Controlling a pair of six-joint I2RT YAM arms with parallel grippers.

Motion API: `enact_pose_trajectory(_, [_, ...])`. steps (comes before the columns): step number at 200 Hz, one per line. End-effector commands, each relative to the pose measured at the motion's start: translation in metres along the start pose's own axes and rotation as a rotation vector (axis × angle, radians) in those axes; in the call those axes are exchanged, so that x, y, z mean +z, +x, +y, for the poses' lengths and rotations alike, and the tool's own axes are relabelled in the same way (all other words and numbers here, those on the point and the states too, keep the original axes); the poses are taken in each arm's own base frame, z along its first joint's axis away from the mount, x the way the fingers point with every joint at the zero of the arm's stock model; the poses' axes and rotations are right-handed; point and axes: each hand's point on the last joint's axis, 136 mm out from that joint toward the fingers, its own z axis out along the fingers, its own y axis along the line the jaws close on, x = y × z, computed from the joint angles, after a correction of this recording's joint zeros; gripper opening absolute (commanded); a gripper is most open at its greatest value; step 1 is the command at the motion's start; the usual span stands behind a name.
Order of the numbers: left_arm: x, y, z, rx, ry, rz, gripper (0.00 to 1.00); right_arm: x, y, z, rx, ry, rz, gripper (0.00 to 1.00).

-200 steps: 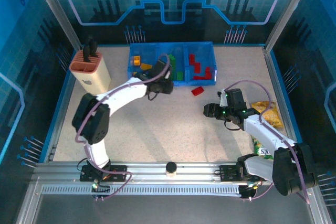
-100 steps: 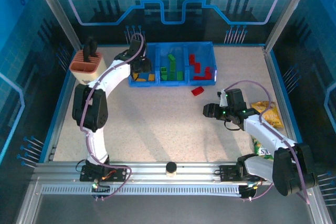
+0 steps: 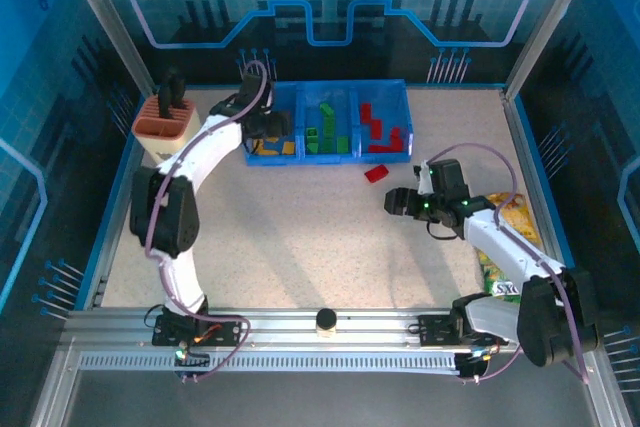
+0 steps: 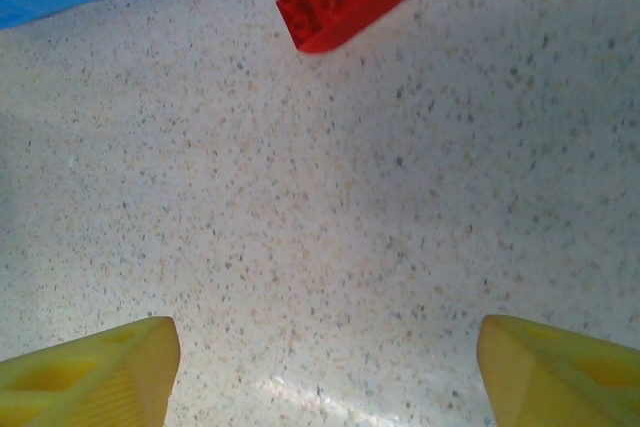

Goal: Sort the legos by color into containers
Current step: Place the lego in the container, then move the lego to the center of the table.

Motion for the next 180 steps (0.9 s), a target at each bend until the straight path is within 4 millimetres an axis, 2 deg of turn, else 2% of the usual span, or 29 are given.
enact_pose_trajectory(1, [-0.065, -0.013, -0.013, -0.034, 0.092, -0.148, 0.75, 0.001, -0.022, -0.003, -0.001, 0.037, -0.007, 0.81])
enact_pose_trajectory(19, [-0.089, 0.007, -0.012, -0.044, 0.116, -0.189, 0.75, 0.014, -0.032, -0.001, 0.01, 0.042, 0.033, 0.81])
enact_pose_trajectory(25, [-0.094, 0.015, -0.012, -0.047, 0.123, -0.194, 0.75, 0.021, -0.03, -0.003, 0.02, 0.05, 0.058, 0.8])
enact_pose_trajectory(29, [-0.098, 0.02, -0.012, -0.045, 0.126, -0.196, 0.75, 0.022, -0.039, 0.0, 0.022, 0.049, 0.047, 0.8])
enact_pose_trajectory(43, [-0.109, 0.04, -0.01, -0.038, 0.125, -0.2, 0.75, 0.035, -0.044, -0.003, 0.048, 0.08, 0.073, 0.79])
enact_pose_trajectory(79, [-0.117, 0.098, -0.002, -0.036, 0.12, -0.16, 0.75, 0.064, -0.051, -0.007, 0.098, 0.194, 0.097, 0.78])
enact_pose_trajectory(103, [-0.117, 0.128, 0.006, -0.038, 0.109, -0.126, 0.75, 0.081, -0.055, -0.004, 0.131, 0.235, 0.092, 0.79])
enact_pose_trajectory(136, [-0.123, 0.151, 0.015, -0.05, 0.108, -0.105, 0.74, 0.101, -0.06, -0.003, 0.161, 0.275, 0.083, 0.78])
enact_pose_trajectory(180, [-0.132, 0.16, 0.024, -0.054, 0.098, -0.117, 0.74, 0.122, -0.063, -0.009, 0.192, 0.336, 0.075, 0.77])
